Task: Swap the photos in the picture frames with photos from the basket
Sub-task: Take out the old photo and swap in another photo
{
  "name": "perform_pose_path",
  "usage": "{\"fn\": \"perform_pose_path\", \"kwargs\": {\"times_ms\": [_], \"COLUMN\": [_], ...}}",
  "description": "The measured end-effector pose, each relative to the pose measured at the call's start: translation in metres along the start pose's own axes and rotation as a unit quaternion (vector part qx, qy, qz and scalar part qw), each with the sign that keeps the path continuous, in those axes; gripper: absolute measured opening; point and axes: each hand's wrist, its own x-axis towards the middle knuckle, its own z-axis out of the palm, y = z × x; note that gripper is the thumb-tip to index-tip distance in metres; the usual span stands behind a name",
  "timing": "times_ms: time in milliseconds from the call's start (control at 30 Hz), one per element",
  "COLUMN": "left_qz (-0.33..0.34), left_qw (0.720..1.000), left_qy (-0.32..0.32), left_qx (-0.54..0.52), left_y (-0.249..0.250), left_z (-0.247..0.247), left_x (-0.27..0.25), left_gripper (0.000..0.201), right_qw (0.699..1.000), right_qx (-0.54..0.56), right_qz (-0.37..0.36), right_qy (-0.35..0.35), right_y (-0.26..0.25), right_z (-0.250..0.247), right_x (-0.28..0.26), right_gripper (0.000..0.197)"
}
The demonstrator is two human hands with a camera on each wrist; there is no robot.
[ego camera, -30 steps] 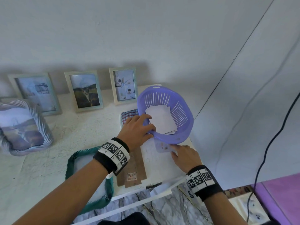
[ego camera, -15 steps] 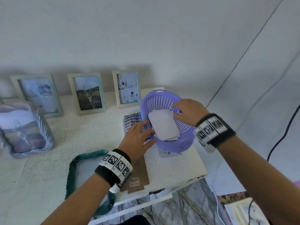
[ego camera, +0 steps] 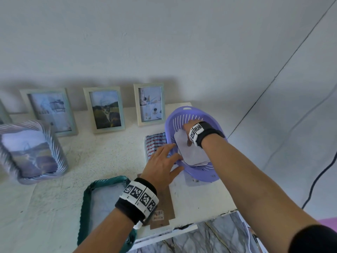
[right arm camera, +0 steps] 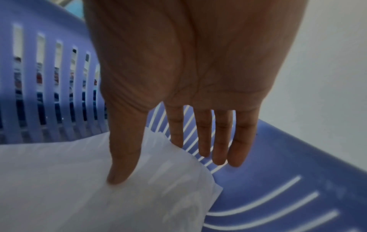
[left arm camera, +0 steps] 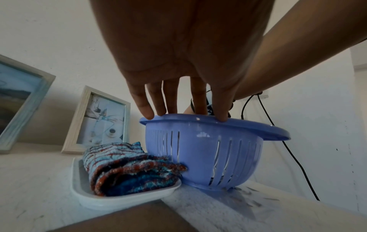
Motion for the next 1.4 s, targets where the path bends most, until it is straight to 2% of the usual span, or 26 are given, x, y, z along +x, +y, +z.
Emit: {"fn": "perform_pose_path", "kwargs": {"times_ms": [133,167,333,400,533,867,967,1033,1133,1267,1333,1400], "left_qz": [0.002,0.001,0.026,0.023,0.014,0.011,0.009,-0.002,-0.030,-0.061,-0.086,-0.107], "left_qw": [1.000,1.000,1.000,1.000,0.999,0.998,0.998,0.996,0.986,0.965,0.952,0.934], "left_qy": [-0.010,-0.014,0.005,-0.011,-0.027,-0.053,-0.042,-0.010,0.048,0.144,0.166,0.163], "left_qx": [0.003,0.001,-0.005,-0.016,-0.032,-0.014,-0.037,-0.088,-0.154,-0.212,-0.244,-0.300], "left_y": [0.001,0.001,-0.003,-0.004,-0.003,-0.001,0.001,0.001,-0.004,-0.011,-0.013,-0.013], "left_z": [-0.002,-0.003,-0.007,-0.009,-0.013,-0.018,-0.023,-0.030,-0.048,-0.081,-0.098,-0.112], "left_x": [0.000,0.000,-0.002,-0.002,-0.003,-0.001,-0.001,-0.002,-0.005,-0.017,-0.026,-0.038], "left_gripper": [0.033,0.035,0.049,0.050,0.036,0.037,0.036,0.033,0.030,0.035,0.033,0.032], "right_qw": [0.999,0.999,0.998,0.997,0.995,0.988,0.981,0.963,0.917,0.860,0.826,0.785], "right_qx": [0.020,0.023,0.024,0.025,0.056,0.078,0.135,0.221,0.342,0.412,0.456,0.517], "right_qz": [0.028,0.039,0.043,0.030,0.027,0.064,0.060,0.046,0.007,-0.030,-0.064,-0.108], "right_qy": [-0.007,-0.009,0.048,0.064,0.084,0.121,0.125,0.146,0.204,0.299,0.326,0.324], "right_y": [0.002,0.002,0.015,0.023,0.033,0.029,0.031,0.037,0.045,0.040,0.027,0.006], "right_z": [0.000,-0.002,-0.013,-0.016,-0.022,-0.019,-0.023,-0.029,-0.047,-0.079,-0.087,-0.089], "right_x": [0.004,0.005,0.000,-0.005,-0.017,-0.029,-0.036,-0.044,-0.066,-0.112,-0.132,-0.147], "right_gripper": [0.082,0.082,0.042,0.030,0.028,0.025,0.019,0.015,0.020,0.017,0.014,0.011]}}
